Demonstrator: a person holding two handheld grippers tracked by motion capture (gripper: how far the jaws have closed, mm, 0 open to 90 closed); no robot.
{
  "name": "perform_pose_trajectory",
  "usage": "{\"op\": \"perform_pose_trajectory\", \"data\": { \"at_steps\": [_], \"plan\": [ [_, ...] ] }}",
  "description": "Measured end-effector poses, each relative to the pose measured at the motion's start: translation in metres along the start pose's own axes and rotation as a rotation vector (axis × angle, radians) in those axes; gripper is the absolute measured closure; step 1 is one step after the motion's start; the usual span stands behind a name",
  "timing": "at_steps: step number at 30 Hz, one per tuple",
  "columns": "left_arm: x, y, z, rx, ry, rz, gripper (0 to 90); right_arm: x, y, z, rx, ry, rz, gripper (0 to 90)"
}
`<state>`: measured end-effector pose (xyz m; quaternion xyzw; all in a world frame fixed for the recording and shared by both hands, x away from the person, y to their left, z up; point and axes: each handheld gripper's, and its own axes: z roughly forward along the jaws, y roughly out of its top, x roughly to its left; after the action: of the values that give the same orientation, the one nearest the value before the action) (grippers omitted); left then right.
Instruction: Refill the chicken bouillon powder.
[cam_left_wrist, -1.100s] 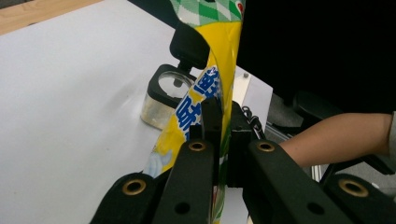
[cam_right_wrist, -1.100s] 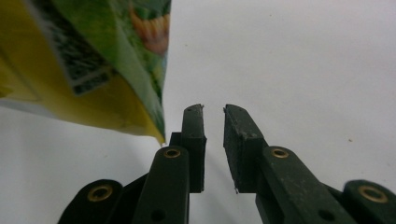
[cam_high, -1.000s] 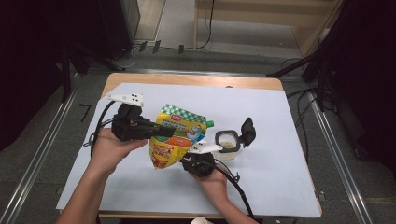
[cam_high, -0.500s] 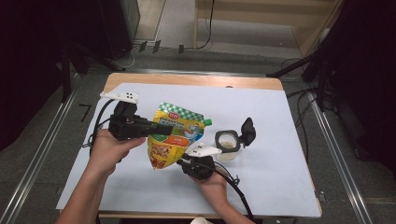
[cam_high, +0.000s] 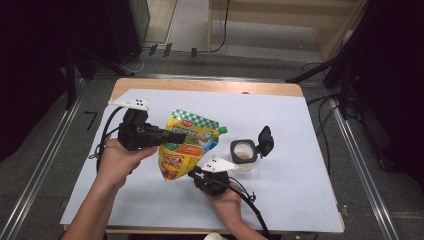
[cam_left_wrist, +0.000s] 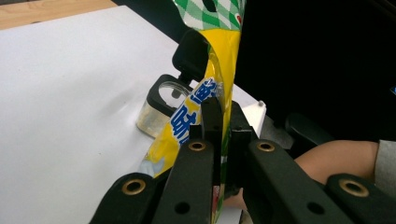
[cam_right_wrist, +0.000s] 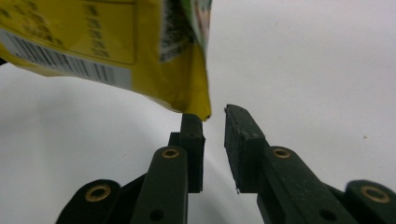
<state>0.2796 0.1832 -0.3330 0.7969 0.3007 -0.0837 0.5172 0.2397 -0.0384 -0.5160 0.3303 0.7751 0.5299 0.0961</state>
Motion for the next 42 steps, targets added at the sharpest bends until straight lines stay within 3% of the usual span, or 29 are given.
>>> {"op": "perform_pose_trajectory", "data": {
  "at_steps": [6, 11, 12, 17, 22, 24, 28, 31, 37, 39, 42],
  "plan": [
    [-0.003, -0.001, 0.008, -0.012, -0.07, -0.017, 90.0, 0.004, 0.0, 0.001, -0.017, -0.035, -0.015, 70.3],
    [0.001, -0.003, 0.011, -0.025, -0.088, -0.045, 90.0, 0.004, 0.002, -0.002, -0.056, -0.079, -0.038, 67.2],
    [0.001, -0.003, 0.011, -0.027, -0.077, -0.045, 90.0, 0.005, 0.003, -0.004, -0.066, -0.087, -0.061, 67.1],
    [-0.002, -0.003, 0.013, -0.016, 0.056, 0.004, 90.0, 0.016, 0.006, -0.007, -0.065, -0.101, -0.165, 63.2],
    [-0.006, -0.005, 0.023, 0.031, 0.136, 0.051, 86.3, 0.02, 0.008, -0.006, -0.049, -0.09, -0.181, 62.4],
    [-0.007, -0.006, 0.028, 0.048, 0.145, 0.071, 82.9, 0.021, 0.012, -0.008, -0.05, -0.081, -0.181, 62.0],
    [-0.008, -0.007, 0.031, 0.031, 0.145, 0.088, 81.8, 0.021, 0.016, -0.012, -0.053, -0.058, -0.169, 61.9],
    [-0.004, -0.009, 0.038, 0.073, 0.18, 0.107, 77.7, 0.025, 0.016, -0.011, -0.026, -0.019, -0.155, 61.0],
    [0.0, -0.012, 0.047, 0.102, 0.173, 0.11, 77.8, 0.035, 0.015, -0.01, -0.01, 0.026, -0.142, 59.5],
    [0.001, -0.013, 0.049, 0.103, 0.17, 0.082, 77.6, 0.036, 0.015, -0.011, -0.002, 0.028, -0.142, 59.1],
    [0.003, -0.013, 0.052, 0.104, 0.165, 0.073, 77.6, 0.037, 0.016, -0.013, 0.013, 0.043, -0.138, 58.0]
  ]
}}
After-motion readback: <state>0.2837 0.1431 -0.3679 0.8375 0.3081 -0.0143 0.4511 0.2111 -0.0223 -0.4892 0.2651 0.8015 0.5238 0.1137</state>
